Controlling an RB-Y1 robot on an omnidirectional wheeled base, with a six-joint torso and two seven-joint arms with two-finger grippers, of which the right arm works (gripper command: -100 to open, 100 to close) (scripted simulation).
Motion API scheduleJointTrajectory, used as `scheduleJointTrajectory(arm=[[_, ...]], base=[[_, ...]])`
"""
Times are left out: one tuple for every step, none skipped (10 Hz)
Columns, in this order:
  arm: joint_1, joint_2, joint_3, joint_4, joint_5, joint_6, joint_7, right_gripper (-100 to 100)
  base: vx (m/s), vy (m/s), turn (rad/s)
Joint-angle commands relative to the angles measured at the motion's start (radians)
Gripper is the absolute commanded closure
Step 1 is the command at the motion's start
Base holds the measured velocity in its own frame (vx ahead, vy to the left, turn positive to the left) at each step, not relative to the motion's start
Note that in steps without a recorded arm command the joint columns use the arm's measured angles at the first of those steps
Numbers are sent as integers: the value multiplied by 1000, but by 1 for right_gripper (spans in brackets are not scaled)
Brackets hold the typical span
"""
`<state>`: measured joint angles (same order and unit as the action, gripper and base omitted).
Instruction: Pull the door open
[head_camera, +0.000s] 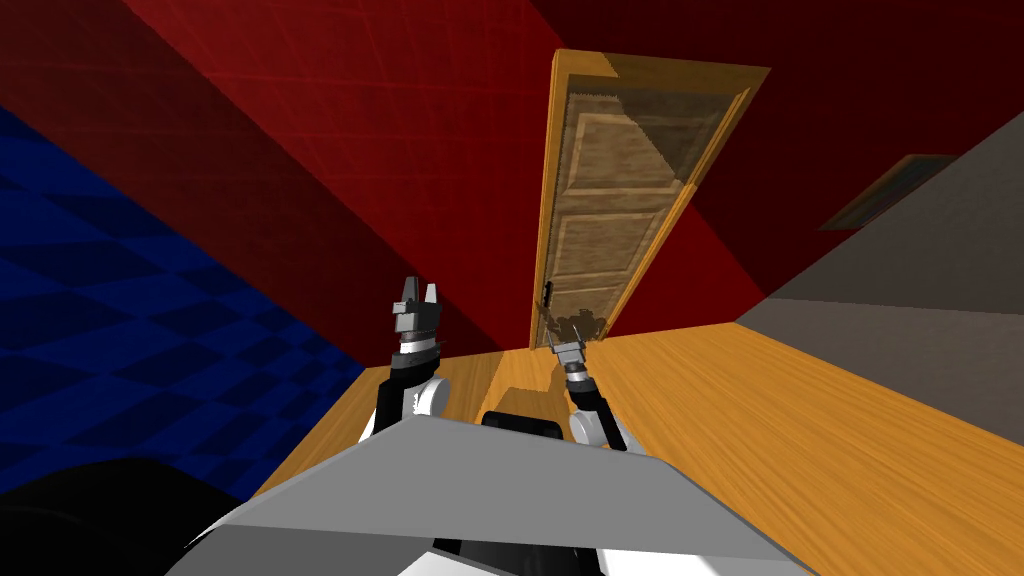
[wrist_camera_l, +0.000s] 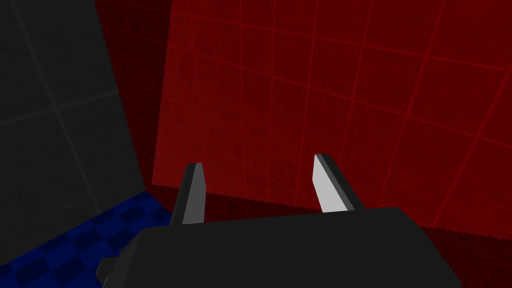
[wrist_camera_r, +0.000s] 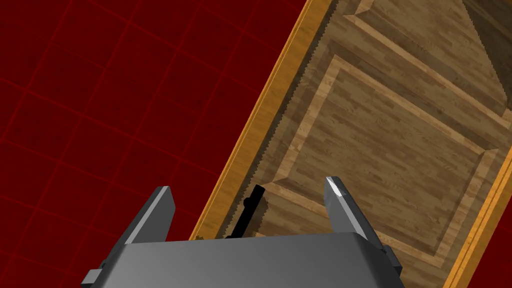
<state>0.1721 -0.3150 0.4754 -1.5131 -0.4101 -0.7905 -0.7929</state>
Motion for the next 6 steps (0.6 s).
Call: scheduleJointTrajectory(arm=[[-11,-12,22,37,-22,-17,-39,-100],[-19,-20,35,57,-35,-24,-61,-100],[-26,-28,47,78,-49,-31,-82,-100],[-33,-36,60,98,-63,-38,-104,-100],[-41,-44,73,118,-77,-45,-126,-100],[-48,-51,85,138,-90,-51,-147,-100]], base=[[99,21,10],[94,15,10],[106,10,14],[110,6,11],[104,9,9],[101,8,12]])
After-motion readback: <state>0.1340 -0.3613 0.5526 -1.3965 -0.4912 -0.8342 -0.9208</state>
